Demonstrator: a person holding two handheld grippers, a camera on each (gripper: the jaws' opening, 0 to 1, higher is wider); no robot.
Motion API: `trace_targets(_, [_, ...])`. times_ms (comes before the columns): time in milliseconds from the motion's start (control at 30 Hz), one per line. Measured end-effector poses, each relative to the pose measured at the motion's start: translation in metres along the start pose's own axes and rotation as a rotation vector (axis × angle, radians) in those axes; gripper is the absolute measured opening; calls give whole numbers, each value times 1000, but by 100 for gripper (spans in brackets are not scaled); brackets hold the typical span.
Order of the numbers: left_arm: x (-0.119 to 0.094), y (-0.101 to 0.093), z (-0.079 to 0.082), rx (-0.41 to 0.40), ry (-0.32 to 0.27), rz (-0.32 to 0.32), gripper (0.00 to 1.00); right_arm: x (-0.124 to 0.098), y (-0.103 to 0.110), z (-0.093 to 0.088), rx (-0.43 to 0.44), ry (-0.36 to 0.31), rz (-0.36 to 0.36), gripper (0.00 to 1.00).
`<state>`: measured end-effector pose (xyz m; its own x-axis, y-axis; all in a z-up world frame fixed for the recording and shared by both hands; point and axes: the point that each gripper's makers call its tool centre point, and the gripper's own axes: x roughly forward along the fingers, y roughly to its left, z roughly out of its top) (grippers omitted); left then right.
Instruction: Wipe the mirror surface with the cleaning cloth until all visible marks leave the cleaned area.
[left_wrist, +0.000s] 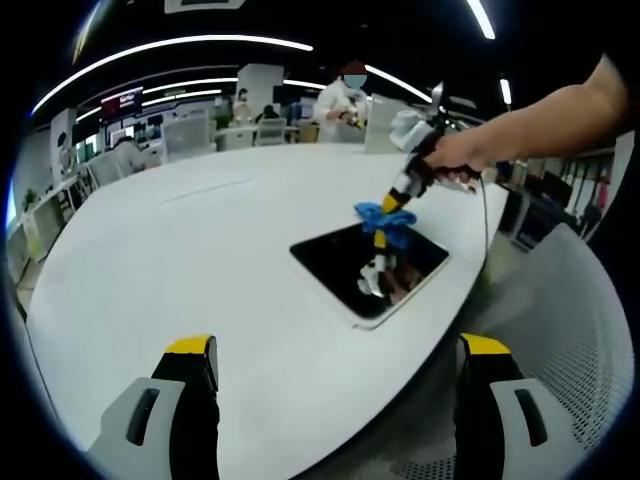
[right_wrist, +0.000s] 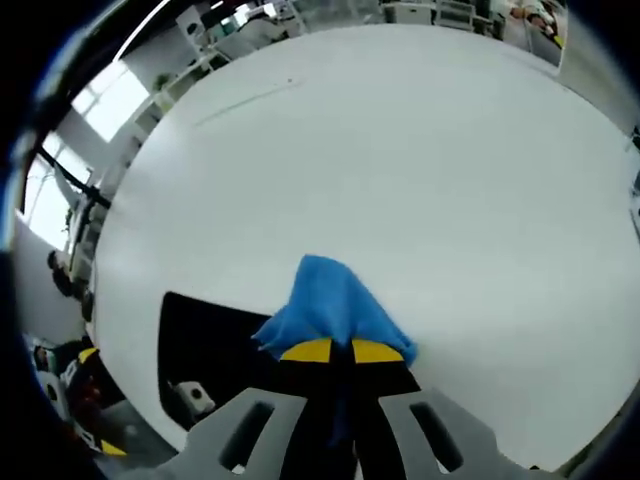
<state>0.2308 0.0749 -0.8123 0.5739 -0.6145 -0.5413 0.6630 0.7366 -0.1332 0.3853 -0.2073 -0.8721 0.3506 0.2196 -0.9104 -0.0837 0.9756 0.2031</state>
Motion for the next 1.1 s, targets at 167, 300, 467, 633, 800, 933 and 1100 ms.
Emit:
trace_targets(167, [1,1,-1,2,4,0,99,1,0,6,11,-29,-6,0])
trace_targets(300, [0,0,0,1,4,-1,99,0,0,5,-3,-28,2,0])
trace_targets(467, [1,1,-1,0,4,1,99,-2,2,4,-5,-36,14,0])
trace_targets(633, [2,2,-2,-1,7,1,99,-3,2,2,-3,-35,20,0])
trace_targets(800, [1,2,-2,-1,8,2,99,-1,2,3,-13,-41,19,0])
trace_targets(933, [1,2,-1,-4,5,7,99,-5,4,2,-27,-61,11,1])
trace_targets(1100, [0,0,-1,-4,5,3,99,-13,11,2,8,-66,43,1])
